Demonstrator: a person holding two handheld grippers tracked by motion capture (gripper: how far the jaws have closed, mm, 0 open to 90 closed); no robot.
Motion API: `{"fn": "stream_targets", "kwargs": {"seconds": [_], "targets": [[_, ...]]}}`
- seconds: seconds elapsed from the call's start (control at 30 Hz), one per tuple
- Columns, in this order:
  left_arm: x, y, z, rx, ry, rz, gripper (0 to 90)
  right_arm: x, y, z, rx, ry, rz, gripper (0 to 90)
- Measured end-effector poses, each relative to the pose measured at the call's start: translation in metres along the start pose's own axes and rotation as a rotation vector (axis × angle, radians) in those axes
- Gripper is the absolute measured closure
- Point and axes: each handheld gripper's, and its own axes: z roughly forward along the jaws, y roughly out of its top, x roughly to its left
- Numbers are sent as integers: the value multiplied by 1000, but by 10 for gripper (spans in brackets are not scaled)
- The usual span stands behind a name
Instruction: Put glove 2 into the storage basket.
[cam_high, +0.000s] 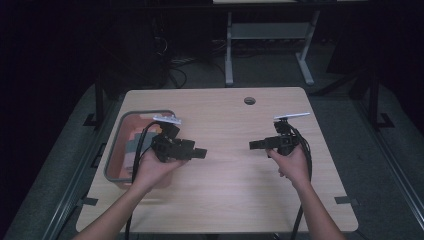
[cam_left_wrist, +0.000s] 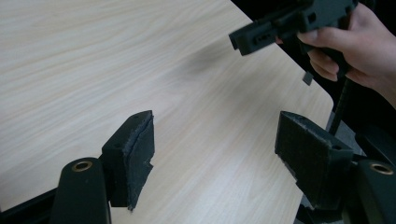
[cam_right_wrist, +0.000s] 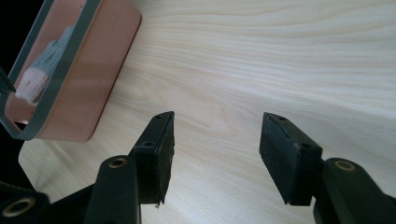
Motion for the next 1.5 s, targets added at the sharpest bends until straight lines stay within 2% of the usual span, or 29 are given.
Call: {"fn": "stream_targets", "kwargs": {"seconds": [0.17, 0.27, 0.43, 0.53, 0.87, 1.1, 1.13, 1.17, 1.3, 1.5], "targets": [[-6, -1, 13, 16, -15, 4, 285, -9, -2, -7, -5, -15, 22, 448], [-9, -4, 20, 37, -10, 27, 283, -15, -5, -11, -14, -18, 27, 447], [-12, -7, 32, 54, -23, 34, 282, -27, -14, -15, -7, -24, 42, 443], [-14, -9, 38, 52, -22, 44, 282, -32, -18, -17, -6, -28, 56, 443], [-19, -17, 60, 68, -58, 43, 282, -47, -32, -23, -11, -37, 83, 439], [-23, -21, 66, 75, -72, 35, 279, -56, -42, -25, -16, -35, 93, 437], [-24, -21, 65, 78, -69, 44, 278, -56, -43, -25, -13, -35, 101, 437], [-25, -22, 65, 77, -70, 48, 277, -58, -44, -25, -8, -38, 90, 436], [-28, -27, 64, 66, -76, 39, 274, -60, -51, -27, -14, -41, 102, 436], [-35, -42, 65, 56, -85, 44, 269, -61, -69, -32, -18, -42, 87, 425]]}}
